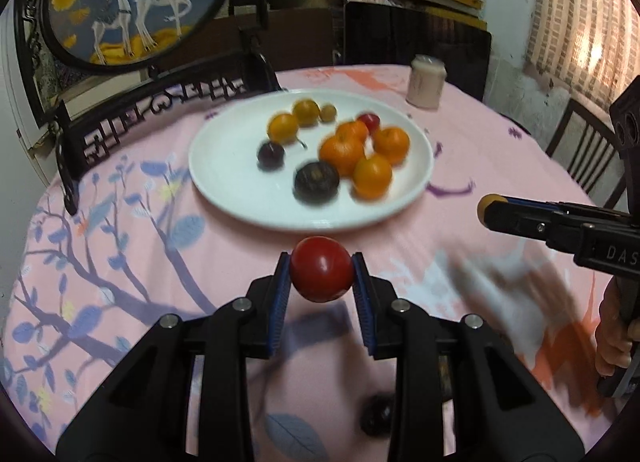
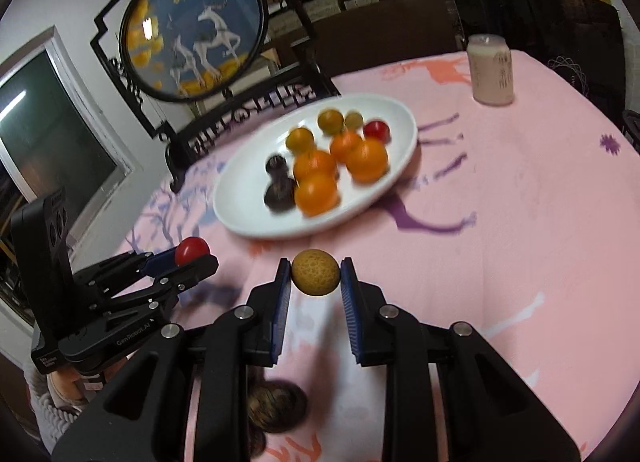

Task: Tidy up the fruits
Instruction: 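Grasp the red tomato with the left tool while the right tool grasps the small brown fruit, then carry the red tomato and small brown fruit onto the plate and open both tools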

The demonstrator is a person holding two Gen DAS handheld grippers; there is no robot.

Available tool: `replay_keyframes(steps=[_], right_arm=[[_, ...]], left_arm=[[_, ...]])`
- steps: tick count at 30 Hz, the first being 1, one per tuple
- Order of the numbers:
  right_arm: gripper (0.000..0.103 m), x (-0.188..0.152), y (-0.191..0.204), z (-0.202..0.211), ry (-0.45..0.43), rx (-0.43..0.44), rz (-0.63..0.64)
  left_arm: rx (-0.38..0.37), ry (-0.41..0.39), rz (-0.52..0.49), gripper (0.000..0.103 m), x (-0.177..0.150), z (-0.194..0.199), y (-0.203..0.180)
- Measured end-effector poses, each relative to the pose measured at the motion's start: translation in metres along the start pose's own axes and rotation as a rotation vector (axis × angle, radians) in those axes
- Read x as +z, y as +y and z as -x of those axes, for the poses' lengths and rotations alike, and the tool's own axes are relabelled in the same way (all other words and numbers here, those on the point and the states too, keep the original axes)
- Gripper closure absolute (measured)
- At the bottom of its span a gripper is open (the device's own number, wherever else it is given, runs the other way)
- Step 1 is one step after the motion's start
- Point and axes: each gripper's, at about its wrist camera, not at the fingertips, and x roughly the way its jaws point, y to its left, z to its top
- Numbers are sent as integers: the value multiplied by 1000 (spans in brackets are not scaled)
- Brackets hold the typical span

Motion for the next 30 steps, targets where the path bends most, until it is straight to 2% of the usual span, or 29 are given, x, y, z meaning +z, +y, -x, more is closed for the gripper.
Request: replay_keyframes(steps=[4, 10, 11, 12, 13, 18, 22, 26, 28, 30], right_arm=[[77, 26, 1, -11, -5, -3, -13], [76, 55, -9, -48, 27, -11, -58], [76, 59, -12, -57, 46, 12, -76], [76, 61, -15, -63, 62, 26, -97], [75, 62, -19, -67, 73, 35, -122], [74, 58, -25, -60, 55, 39, -124], [62, 51, -24, -47, 44, 61, -137], [55, 38, -10, -33, 14, 20, -71], [52, 31, -5, -28, 12, 19, -51], [48, 22, -3, -22, 12, 23, -37]], left_arm=[[28, -3, 29, 72, 24, -12, 14], [45, 11, 93, 72, 48, -41, 35], [48, 12, 101, 65, 49, -44, 37], [53, 10, 111, 45, 50, -47, 39], [56, 1, 118, 38, 50, -48, 40], [45, -3, 109, 36, 47, -46, 42], [37, -4, 114, 35, 40, -41, 41], [53, -13, 90, 28, 26, -29, 34], [54, -13, 82, 27, 19, -24, 31], [55, -19, 74, 22, 10, -16, 27]])
